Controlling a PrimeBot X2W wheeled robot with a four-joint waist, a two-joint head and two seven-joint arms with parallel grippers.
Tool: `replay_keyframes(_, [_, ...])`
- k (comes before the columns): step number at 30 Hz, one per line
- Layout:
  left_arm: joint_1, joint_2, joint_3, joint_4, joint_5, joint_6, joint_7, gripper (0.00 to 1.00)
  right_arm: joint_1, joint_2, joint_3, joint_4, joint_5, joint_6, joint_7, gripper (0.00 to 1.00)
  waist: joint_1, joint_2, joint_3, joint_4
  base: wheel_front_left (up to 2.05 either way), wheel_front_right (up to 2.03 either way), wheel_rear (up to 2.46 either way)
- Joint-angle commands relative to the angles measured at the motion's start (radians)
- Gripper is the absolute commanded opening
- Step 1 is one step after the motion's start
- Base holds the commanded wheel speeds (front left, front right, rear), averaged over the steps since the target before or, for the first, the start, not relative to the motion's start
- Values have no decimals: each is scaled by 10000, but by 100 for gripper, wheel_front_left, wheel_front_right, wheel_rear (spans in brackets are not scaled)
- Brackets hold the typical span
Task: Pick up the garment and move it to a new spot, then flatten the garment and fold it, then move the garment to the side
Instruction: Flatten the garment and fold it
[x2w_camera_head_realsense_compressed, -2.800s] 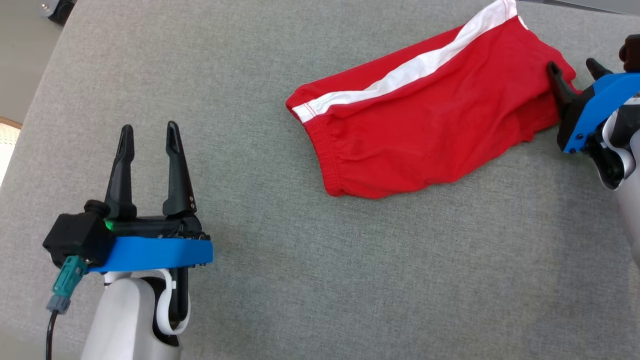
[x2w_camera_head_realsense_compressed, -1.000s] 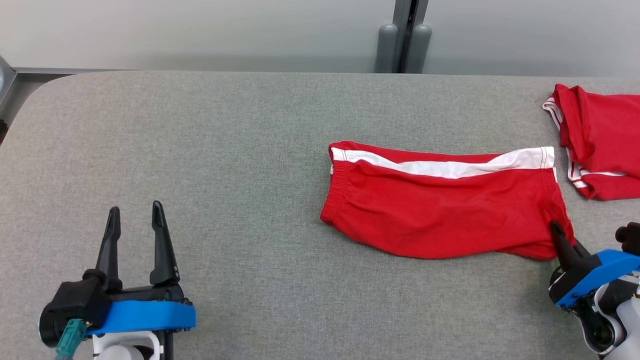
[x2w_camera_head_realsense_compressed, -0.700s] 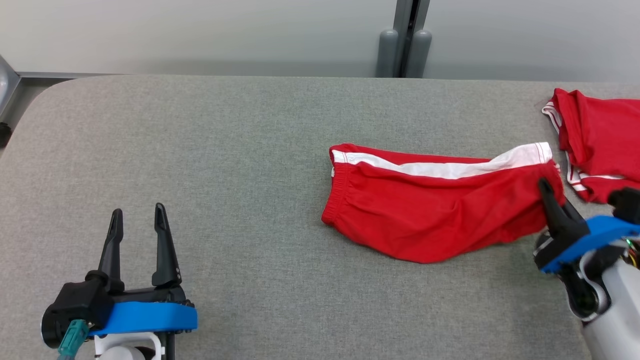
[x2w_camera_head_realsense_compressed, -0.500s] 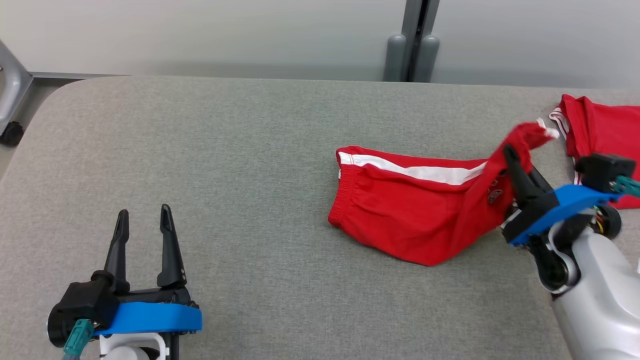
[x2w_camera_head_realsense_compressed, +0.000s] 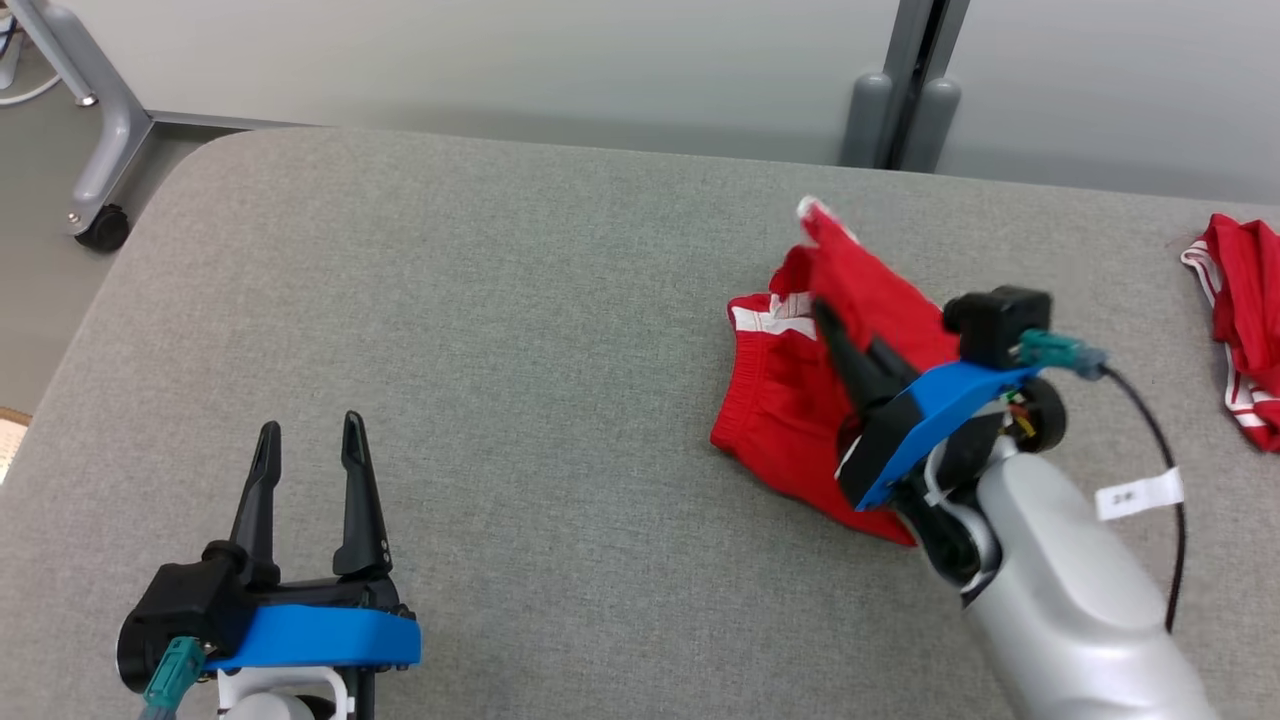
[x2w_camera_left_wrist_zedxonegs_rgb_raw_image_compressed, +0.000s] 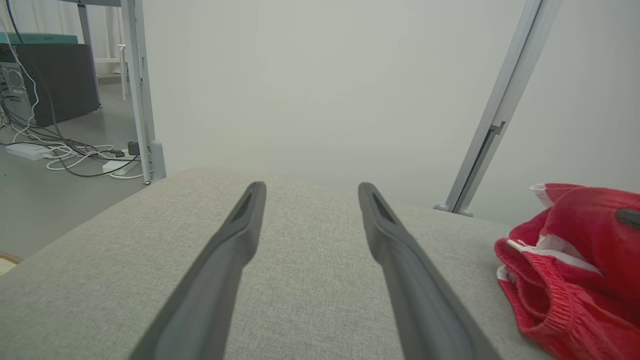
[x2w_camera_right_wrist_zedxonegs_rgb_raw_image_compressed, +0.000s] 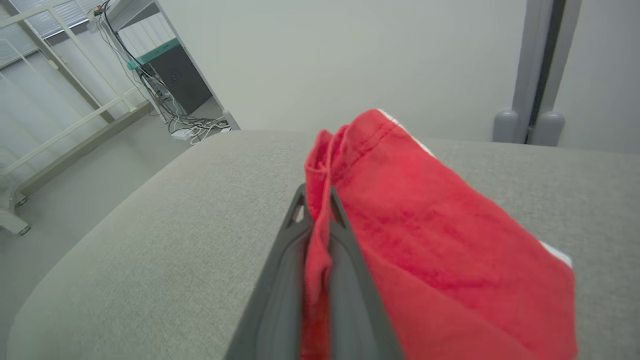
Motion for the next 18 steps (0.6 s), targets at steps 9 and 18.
replay_keyframes(9, [54, -9, -49, 43, -102, 102, -44, 100, 783, 324, 1143, 386, 155, 5, -262, 0, 0, 0, 0, 54, 0, 0, 0])
replay_keyframes(18, [-132, -9, -245, 106, -98, 74, -46, 100, 870, 522, 1973, 692, 212, 5, -955, 100, 0, 0, -19, -81, 0, 0, 0])
